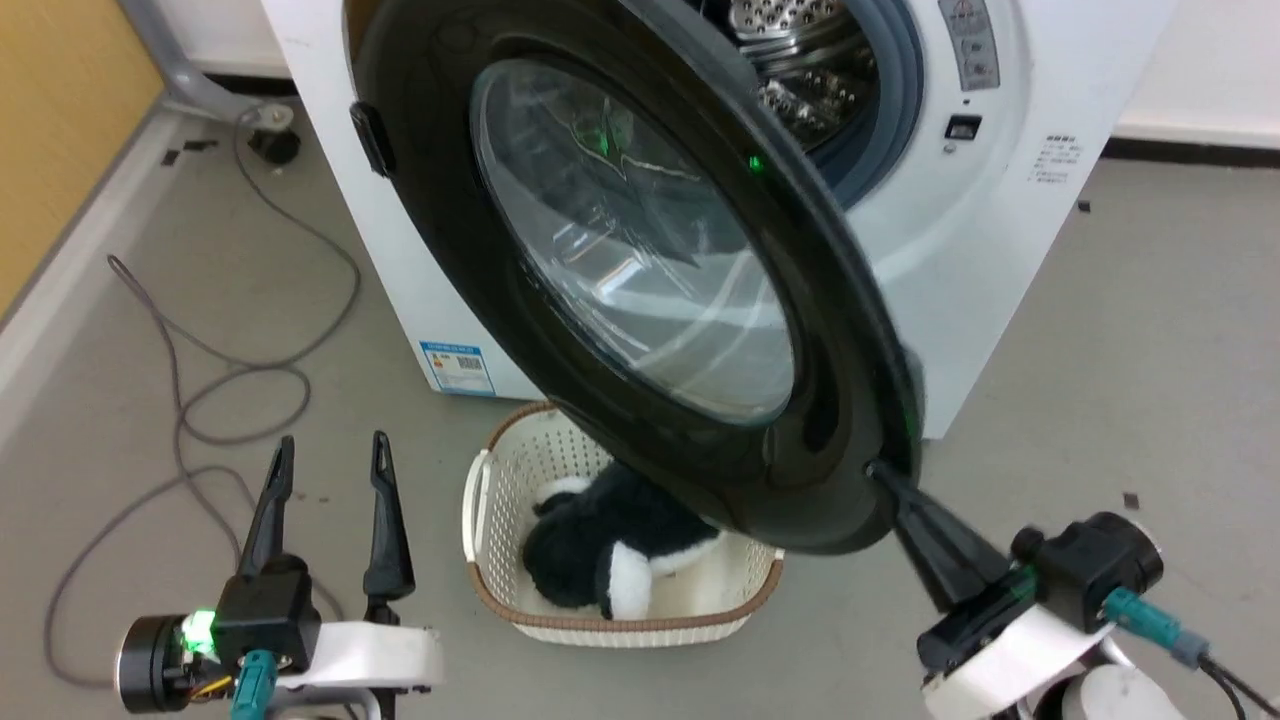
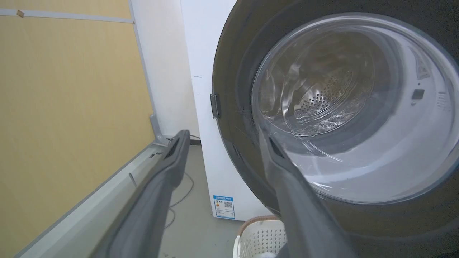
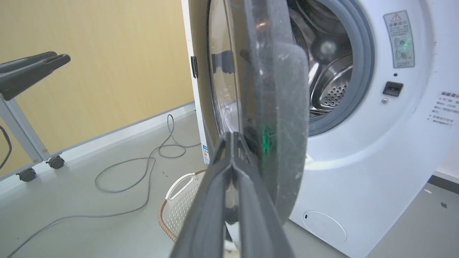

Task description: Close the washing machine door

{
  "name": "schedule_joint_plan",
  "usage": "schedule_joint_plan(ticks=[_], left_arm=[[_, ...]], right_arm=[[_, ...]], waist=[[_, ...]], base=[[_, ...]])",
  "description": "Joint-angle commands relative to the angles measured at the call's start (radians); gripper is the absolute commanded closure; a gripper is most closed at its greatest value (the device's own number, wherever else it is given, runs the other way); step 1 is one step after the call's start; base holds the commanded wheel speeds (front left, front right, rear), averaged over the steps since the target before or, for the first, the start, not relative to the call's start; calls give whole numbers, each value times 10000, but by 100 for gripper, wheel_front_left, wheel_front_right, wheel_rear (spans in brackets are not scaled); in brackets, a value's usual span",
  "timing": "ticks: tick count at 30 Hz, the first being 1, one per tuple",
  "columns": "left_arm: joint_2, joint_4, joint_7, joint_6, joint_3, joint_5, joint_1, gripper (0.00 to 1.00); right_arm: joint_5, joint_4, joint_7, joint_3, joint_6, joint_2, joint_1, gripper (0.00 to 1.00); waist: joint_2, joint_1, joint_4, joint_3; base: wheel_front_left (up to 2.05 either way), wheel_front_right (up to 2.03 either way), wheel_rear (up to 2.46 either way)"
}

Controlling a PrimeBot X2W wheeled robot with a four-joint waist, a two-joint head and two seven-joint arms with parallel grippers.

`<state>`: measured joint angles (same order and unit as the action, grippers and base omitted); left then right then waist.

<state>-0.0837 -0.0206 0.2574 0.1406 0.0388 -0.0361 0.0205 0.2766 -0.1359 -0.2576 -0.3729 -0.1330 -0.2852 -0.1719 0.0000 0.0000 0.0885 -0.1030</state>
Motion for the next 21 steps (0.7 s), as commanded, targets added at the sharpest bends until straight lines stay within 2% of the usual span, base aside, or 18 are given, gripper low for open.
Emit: schedule_joint_plan(ticks=[1,7,8,21], left_arm=[[20,-54,43,-6,-3,95,173,0],[87,-183,43,7,78,135,514,0],[127,-253,43,19,158,144,743,0],[255,-409,43,74,453,81,1741,0]], right_arm=[[114,-114,-42,224,23,120,-173,100],[241,-841,-42,1356,23,345,-754,100],[218,-1186,-42,1807,23,433,-1277,100],[-147,-3285,-42,3127,23,113,-4401,100]], waist=[[0,0,-27,-138],[0,0,13,-733],[0,0,79,-1138],[0,0,538,-2688]], base=[[0,0,0],[0,0,0],[0,0,0],[0,0,0]])
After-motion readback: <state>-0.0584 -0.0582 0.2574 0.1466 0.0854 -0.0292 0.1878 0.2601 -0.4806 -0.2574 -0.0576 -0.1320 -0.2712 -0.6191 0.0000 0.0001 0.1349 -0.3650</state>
